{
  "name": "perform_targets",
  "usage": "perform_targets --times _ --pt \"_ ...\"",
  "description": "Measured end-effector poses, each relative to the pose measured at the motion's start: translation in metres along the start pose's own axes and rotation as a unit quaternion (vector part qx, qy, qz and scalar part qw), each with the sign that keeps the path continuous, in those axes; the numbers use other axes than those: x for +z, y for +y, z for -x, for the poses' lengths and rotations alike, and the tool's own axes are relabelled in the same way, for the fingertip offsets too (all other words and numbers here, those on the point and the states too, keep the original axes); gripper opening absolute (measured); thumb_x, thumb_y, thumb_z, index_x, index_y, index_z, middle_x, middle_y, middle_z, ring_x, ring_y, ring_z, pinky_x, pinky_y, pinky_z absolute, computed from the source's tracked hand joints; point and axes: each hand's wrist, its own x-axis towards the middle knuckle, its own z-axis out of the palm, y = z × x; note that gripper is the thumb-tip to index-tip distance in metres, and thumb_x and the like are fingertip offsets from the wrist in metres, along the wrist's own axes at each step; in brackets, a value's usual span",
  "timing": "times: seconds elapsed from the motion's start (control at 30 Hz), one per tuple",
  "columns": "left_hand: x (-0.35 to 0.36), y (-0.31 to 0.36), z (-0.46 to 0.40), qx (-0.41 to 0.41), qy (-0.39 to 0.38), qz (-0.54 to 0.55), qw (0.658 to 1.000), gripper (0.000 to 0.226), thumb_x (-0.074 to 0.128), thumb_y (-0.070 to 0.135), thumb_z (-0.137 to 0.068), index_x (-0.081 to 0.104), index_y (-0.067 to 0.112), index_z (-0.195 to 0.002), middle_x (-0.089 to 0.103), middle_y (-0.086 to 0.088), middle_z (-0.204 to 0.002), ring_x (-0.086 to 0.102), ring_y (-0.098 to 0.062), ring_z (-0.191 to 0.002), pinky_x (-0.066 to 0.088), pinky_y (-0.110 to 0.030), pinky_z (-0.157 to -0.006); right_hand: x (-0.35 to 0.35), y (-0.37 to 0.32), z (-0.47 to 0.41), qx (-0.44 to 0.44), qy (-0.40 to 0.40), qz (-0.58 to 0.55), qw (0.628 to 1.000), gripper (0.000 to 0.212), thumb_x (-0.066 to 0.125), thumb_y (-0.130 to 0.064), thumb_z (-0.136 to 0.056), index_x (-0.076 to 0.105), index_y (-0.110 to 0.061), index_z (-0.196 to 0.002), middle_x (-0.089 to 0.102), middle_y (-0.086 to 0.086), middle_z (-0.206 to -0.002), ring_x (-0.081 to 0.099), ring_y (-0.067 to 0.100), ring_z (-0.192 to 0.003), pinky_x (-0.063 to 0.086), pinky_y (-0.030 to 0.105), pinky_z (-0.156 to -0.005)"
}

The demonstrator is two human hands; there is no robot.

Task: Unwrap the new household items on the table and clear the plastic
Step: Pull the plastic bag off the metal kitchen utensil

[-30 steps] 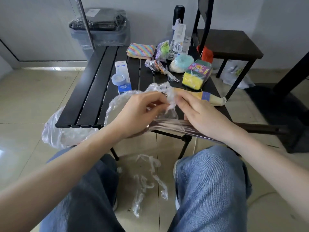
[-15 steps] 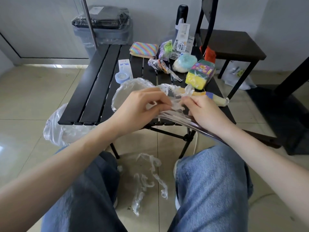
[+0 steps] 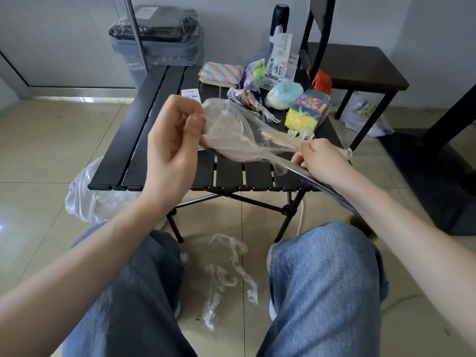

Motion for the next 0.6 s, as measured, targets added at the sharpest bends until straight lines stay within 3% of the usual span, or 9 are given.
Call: perform_targets --times 0.1,0.2,0.3,0.37,0.43,0.5,0.6 --pt "-0.004 0.003 -0.006 -0.04 -0.033 -0.001 0.999 0.016 0.044 0.009 -0.093 0.052 0.016 -0.081 0.05 0.0 -0.071 0.048 -0.018 -0.062 0.045 -0.028 -0.059 -0.002 0.004 -0.003 0.015 0.02 -0.002 1.0 0.047 0.029 -0.016 -0.104 0.063 -0.009 -0.073 0.055 -0.001 -0.063 0.048 0.014 -0.059 0.037 0.016 -0.051" --pt "-0.001 0.001 -0.014 -0.113 -0.052 -0.137 0.983 0.017 0.054 0.026 -0.094 0.06 0.016 -0.081 0.053 0.001 -0.065 0.049 -0.02 -0.057 0.044 -0.029 -0.059 0.0 0.009 0.001 0.001 0.061 -0.014 0.998 0.044 0.029 -0.014 -0.103 0.064 -0.007 -0.077 0.053 0.002 -0.062 0.047 0.011 -0.058 0.031 0.009 -0.042" --pt "0.004 -0.01 -0.019 -0.123 -0.087 -0.331 0.931 0.019 0.064 0.041 -0.087 0.067 0.024 -0.094 0.056 0.006 -0.082 0.05 -0.012 -0.064 0.045 -0.03 -0.07 0.002 0.007 0.006 -0.004 0.08 -0.054 0.995 0.043 0.029 -0.015 -0.103 0.058 -0.016 -0.07 0.053 0.003 -0.06 0.046 0.011 -0.055 0.031 0.014 -0.046" --pt "0.009 -0.017 -0.019 -0.154 -0.146 -0.423 0.881 0.033 0.065 0.053 -0.082 0.065 0.027 -0.103 0.052 0.004 -0.099 0.055 -0.018 -0.079 0.042 -0.031 -0.072 0.004 0.002 0.01 -0.009 0.092 -0.07 0.993 0.04 0.029 -0.017 -0.103 0.059 -0.016 -0.075 0.055 0.003 -0.061 0.048 0.01 -0.057 0.033 0.014 -0.048" --pt "0.013 -0.026 -0.02 -0.169 -0.165 -0.467 0.852 0.036 0.065 0.052 -0.081 0.062 0.024 -0.103 0.051 0.0 -0.107 0.058 -0.027 -0.087 0.039 -0.031 -0.071 0.007 -0.004 0.015 -0.017 0.08 -0.08 0.993 0.034 0.029 -0.017 -0.102 0.06 -0.014 -0.088 0.056 0.004 -0.065 0.051 0.012 -0.063 0.036 0.018 -0.055" --pt "0.016 -0.032 -0.021 -0.169 -0.154 -0.479 0.848 0.03 0.061 0.044 -0.086 0.061 0.017 -0.097 0.051 -0.002 -0.107 0.058 -0.033 -0.089 0.033 -0.03 -0.069 0.013 -0.006 0.019 -0.017 0.057 -0.096 0.994 0.032 0.03 -0.023 -0.103 0.059 -0.012 -0.094 0.054 0.004 -0.07 0.051 0.017 -0.069 0.036 0.028 -0.062" --pt "0.018 -0.038 -0.02 -0.151 -0.138 -0.452 0.868 0.027 0.048 0.035 -0.098 0.053 0.009 -0.096 0.054 -0.008 -0.106 0.055 -0.037 -0.089 0.028 -0.032 -0.069 0.018 -0.009 0.021 -0.028 0.013 -0.112 0.993 0.05 0.034 -0.05 -0.099 0.059 -0.007 -0.103 0.052 -0.002 -0.078 0.05 0.015 -0.08 0.035 0.034 -0.07"
